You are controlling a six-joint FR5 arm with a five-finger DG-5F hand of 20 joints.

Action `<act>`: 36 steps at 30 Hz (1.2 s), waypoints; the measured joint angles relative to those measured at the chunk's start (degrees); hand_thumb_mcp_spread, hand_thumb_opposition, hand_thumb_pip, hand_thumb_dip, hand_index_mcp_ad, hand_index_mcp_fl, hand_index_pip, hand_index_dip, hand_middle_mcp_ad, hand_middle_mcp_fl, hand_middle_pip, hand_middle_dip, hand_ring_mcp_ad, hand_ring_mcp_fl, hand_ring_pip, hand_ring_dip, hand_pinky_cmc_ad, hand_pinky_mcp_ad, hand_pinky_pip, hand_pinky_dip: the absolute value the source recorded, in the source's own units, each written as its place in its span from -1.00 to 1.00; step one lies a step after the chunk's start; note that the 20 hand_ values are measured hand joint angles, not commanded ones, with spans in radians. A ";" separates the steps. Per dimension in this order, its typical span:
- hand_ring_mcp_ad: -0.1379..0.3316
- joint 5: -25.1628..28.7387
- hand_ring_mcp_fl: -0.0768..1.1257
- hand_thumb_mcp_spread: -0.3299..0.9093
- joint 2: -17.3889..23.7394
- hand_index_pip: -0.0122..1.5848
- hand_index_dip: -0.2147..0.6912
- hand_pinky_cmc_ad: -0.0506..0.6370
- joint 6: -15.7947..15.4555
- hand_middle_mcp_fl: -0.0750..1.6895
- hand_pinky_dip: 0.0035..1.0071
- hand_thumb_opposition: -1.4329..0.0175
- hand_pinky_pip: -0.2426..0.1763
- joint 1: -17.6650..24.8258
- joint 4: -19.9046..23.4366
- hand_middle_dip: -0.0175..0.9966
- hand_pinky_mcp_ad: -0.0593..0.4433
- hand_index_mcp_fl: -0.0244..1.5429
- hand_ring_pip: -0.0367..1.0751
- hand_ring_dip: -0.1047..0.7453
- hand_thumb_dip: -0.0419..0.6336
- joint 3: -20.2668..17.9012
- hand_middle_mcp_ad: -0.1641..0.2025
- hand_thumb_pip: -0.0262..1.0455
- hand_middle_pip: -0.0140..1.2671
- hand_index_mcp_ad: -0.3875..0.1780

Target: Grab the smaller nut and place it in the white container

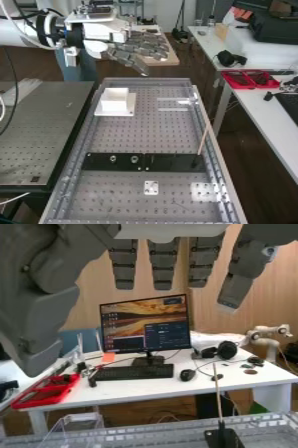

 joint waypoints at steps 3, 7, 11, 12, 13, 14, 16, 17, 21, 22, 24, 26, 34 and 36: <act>0.34 -0.46 -0.87 -0.26 -0.55 -0.79 -0.03 0.27 -0.01 -0.91 0.39 -0.08 -0.46 -0.66 -0.01 -0.49 0.49 -0.92 -0.78 -0.46 -0.47 0.60 0.35 0.15 -0.79 -0.04; 0.34 -1.24 -0.87 -0.25 -1.36 -0.83 0.00 0.30 0.32 -0.91 0.39 -0.07 -0.46 -1.08 -0.32 -0.49 0.49 -0.92 -0.78 -0.47 -0.48 1.22 0.35 0.15 -0.79 -0.04; 0.34 -1.83 -0.87 -0.25 -1.83 -0.84 0.04 0.30 0.59 -0.91 0.39 -0.07 -0.46 -1.24 -0.79 -0.49 0.48 -0.92 -0.78 -0.46 -0.48 1.62 0.35 0.15 -0.79 -0.04; 0.34 -1.85 -0.87 -0.25 -1.85 -0.86 0.04 0.30 0.70 -0.91 0.39 -0.08 -0.46 -1.25 -0.81 -0.49 0.48 -0.92 -0.78 -0.46 -0.48 1.63 0.35 0.15 -0.79 -0.04; 0.34 -1.88 -0.87 -0.25 -1.90 -0.86 0.06 0.30 1.05 -0.91 0.39 -0.07 -0.46 -1.28 -0.86 -0.49 0.48 -0.92 -0.78 -0.46 -0.48 1.65 0.35 0.15 -0.79 -0.04; 0.34 -1.90 -0.87 -0.25 -1.94 -0.86 0.07 0.30 1.28 -0.91 0.39 -0.07 -0.46 -1.29 -0.95 -0.49 0.48 -0.92 -0.78 -0.46 -0.48 1.66 0.35 0.15 -0.79 -0.04; 0.34 -1.90 -0.87 -0.25 -1.88 -0.86 0.07 0.30 1.21 -0.91 0.39 -0.07 -0.46 -1.29 -0.89 -0.49 0.48 -0.92 -0.78 -0.46 -0.48 1.63 0.35 0.15 -0.79 -0.04; 0.34 -1.90 -0.87 -0.25 -1.85 -0.86 0.08 0.30 1.16 -0.91 0.39 -0.07 -0.46 -1.29 -0.85 -0.49 0.48 -0.92 -0.78 -0.46 -0.48 1.61 0.35 0.15 -0.79 -0.04; 0.34 -1.58 -0.87 -0.25 -1.54 -0.86 0.11 0.36 1.11 -0.91 0.36 -0.07 -0.46 -1.33 -0.71 -0.49 0.48 -0.92 -0.78 -0.47 -0.50 1.52 0.35 0.15 -0.79 -0.04; 0.34 -1.37 -0.87 -0.25 -1.43 -0.86 0.11 0.36 1.06 -0.91 0.36 -0.07 -0.46 -1.34 -0.61 -0.49 0.48 -0.92 -0.78 -0.47 -0.50 1.44 0.36 0.15 -0.79 -0.04; 0.35 -1.11 -0.87 -0.25 -1.29 -0.86 0.10 0.36 1.10 -0.91 0.36 -0.07 -0.44 -1.37 -0.49 -0.49 0.48 -0.92 -0.78 -0.46 -0.50 1.32 0.36 0.15 -0.79 -0.04; 0.35 -0.82 -0.87 -0.25 -1.18 -0.86 0.10 0.36 1.20 -0.91 0.36 -0.07 -0.46 -1.36 -0.33 -0.49 0.48 -0.92 -0.78 -0.46 -0.50 1.17 0.36 0.15 -0.79 -0.04; 0.35 0.51 -0.87 -0.25 -0.09 -0.86 0.11 0.36 0.96 -0.91 0.36 -0.07 -0.46 -1.18 0.05 -0.49 0.48 -0.92 -0.78 -0.46 -0.50 0.54 0.34 0.14 -0.79 -0.03; 0.35 0.90 -0.87 -0.25 0.10 -0.86 0.13 0.36 0.93 -0.91 0.36 -0.07 -0.46 -1.06 -0.04 -0.49 0.48 -0.92 -0.78 -0.46 -0.50 0.51 0.34 0.14 -0.79 -0.03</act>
